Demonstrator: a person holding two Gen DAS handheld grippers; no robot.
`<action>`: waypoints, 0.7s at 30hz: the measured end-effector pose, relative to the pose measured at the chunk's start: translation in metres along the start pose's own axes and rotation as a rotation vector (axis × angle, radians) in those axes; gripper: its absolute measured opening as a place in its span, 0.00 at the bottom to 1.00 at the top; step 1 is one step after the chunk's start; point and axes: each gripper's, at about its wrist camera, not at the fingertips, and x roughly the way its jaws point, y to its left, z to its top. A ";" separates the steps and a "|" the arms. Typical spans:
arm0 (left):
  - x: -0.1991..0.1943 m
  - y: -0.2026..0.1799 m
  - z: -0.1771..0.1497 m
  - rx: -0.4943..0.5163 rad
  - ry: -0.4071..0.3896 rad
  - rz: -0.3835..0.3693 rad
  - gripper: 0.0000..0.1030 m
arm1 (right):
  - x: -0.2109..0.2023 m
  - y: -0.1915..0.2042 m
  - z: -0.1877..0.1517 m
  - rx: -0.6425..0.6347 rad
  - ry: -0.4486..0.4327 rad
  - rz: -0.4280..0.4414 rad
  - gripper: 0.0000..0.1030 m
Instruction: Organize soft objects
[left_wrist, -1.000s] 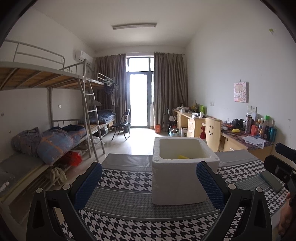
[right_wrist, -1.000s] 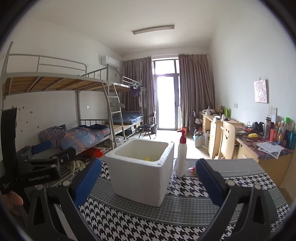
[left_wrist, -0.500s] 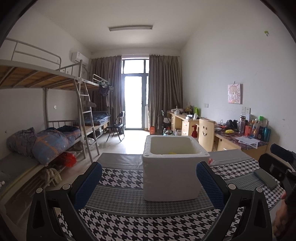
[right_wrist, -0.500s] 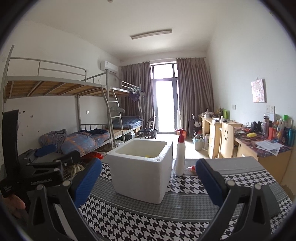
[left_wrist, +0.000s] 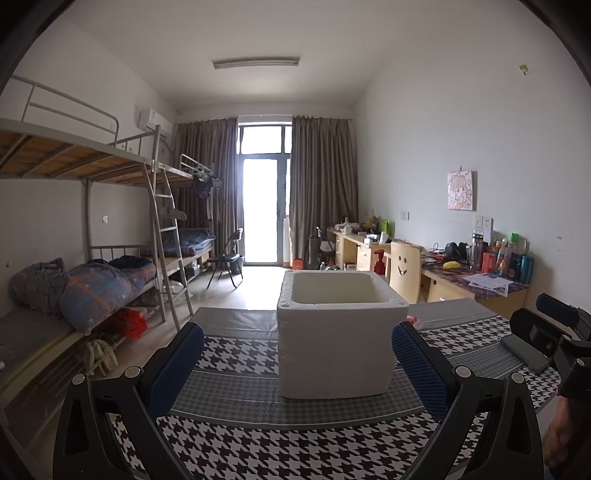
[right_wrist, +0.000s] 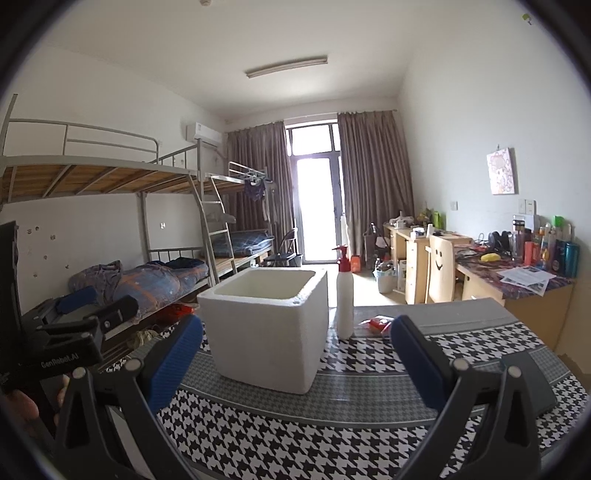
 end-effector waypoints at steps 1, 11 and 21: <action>0.001 0.000 0.000 0.000 0.002 -0.003 0.99 | -0.001 0.000 -0.001 0.000 -0.003 -0.005 0.99; -0.001 0.002 -0.009 0.005 0.009 0.003 0.99 | -0.010 0.000 -0.004 0.003 -0.034 -0.004 0.99; -0.008 0.005 -0.012 0.002 0.006 -0.002 0.99 | -0.008 0.001 -0.010 0.017 -0.025 -0.009 0.99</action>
